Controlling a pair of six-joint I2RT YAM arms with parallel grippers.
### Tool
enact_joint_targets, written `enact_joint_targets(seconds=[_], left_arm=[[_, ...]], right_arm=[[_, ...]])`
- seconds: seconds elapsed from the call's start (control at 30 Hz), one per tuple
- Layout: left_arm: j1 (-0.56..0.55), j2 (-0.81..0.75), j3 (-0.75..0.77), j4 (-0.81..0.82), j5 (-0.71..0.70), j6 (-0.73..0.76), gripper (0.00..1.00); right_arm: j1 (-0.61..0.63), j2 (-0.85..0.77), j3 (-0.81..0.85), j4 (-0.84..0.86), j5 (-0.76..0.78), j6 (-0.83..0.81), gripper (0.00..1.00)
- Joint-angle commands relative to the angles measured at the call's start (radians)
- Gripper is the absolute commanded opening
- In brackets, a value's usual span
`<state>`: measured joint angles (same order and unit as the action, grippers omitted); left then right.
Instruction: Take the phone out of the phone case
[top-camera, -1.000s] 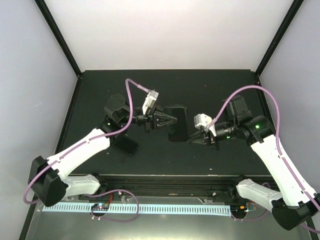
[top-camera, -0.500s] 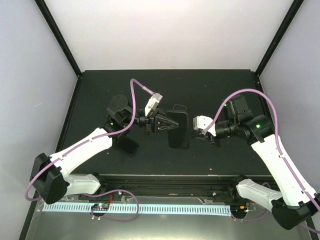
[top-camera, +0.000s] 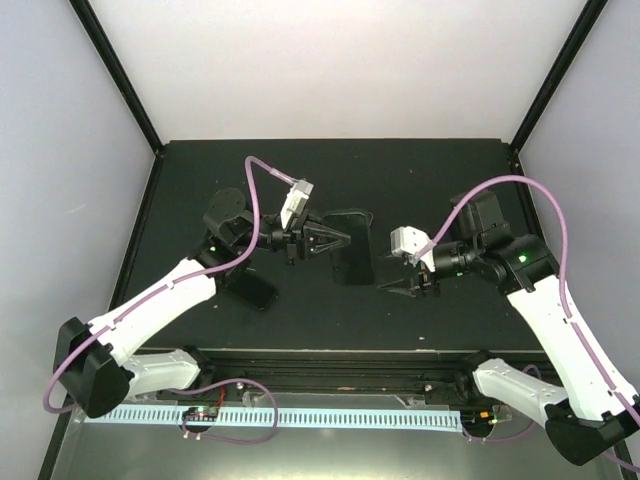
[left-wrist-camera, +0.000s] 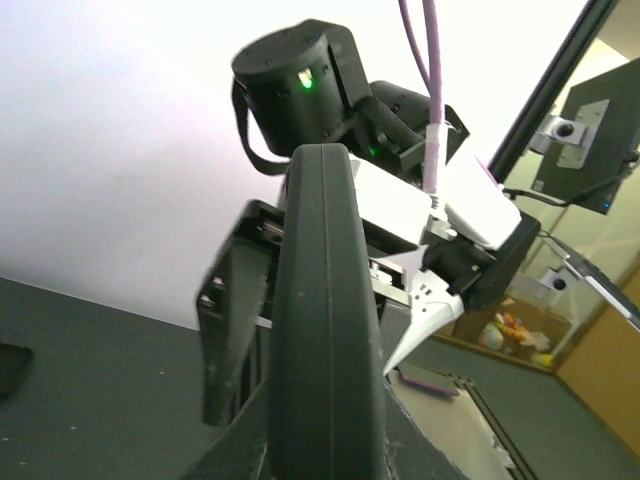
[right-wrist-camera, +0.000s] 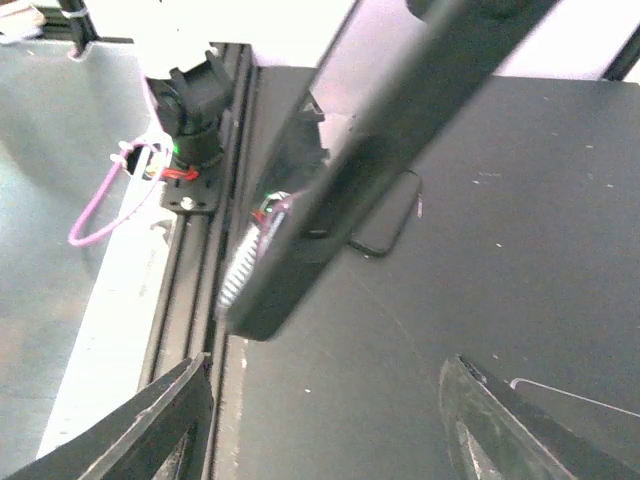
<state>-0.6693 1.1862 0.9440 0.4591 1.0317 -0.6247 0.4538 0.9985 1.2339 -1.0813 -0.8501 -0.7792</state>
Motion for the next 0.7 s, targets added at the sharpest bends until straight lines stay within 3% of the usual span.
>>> enact_joint_targets(seconds=[0.0, 0.23, 0.47, 0.67], left_arm=[[0.019, -0.045, 0.018, 0.018, -0.068, 0.034, 0.02], [0.022, -0.037, 0.015, 0.023, -0.071, 0.033, 0.02], [0.021, -0.033, 0.016, 0.024, -0.068, 0.031, 0.02], [0.021, -0.021, 0.016, 0.041, -0.051, 0.01, 0.02]], right_arm=[[0.0, 0.009, 0.024, -0.041, -0.114, 0.045, 0.63], [0.0, 0.031, 0.036, -0.002, -0.162, 0.128, 0.53], [0.0, 0.049, 0.047, -0.001, -0.132, 0.118, 0.29], [0.0, 0.045, 0.027, 0.02, -0.102, 0.12, 0.24]])
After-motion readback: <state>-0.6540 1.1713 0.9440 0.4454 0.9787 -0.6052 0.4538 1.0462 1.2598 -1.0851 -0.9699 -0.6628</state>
